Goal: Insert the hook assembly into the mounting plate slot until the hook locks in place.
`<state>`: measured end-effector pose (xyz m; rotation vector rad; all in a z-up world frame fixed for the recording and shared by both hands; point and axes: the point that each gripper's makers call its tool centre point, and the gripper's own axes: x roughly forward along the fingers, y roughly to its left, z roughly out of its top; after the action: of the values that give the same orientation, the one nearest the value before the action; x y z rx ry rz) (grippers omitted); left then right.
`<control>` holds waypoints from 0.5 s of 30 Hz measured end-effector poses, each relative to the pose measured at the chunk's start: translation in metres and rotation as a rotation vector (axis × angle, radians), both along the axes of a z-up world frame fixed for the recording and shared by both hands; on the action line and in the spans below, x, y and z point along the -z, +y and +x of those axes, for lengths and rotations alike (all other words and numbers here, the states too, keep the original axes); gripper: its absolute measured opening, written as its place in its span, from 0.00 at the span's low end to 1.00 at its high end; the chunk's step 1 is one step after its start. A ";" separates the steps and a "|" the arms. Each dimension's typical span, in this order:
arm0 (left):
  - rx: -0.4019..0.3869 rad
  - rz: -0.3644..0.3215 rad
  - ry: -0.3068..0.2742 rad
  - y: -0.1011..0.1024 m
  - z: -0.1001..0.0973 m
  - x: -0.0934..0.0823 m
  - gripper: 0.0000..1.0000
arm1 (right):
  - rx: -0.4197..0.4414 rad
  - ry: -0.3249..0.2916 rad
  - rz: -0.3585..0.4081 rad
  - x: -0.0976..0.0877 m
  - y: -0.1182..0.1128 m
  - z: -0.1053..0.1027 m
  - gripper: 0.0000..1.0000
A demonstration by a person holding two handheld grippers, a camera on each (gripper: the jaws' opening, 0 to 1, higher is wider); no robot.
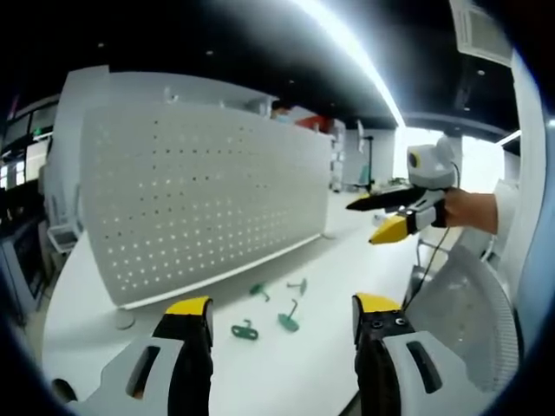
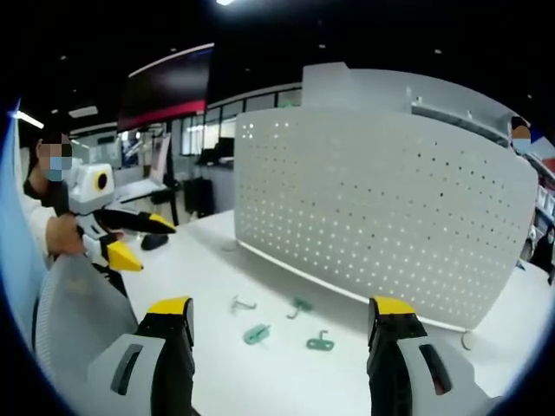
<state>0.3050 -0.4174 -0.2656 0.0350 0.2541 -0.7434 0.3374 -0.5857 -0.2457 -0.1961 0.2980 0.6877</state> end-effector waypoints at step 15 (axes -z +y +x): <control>-0.002 0.004 -0.001 0.000 0.000 0.000 0.66 | 0.002 -0.008 0.007 -0.002 -0.001 0.002 0.83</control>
<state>0.3054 -0.4175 -0.2658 0.0392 0.2548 -0.7413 0.3390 -0.5871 -0.2438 -0.1918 0.2886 0.6854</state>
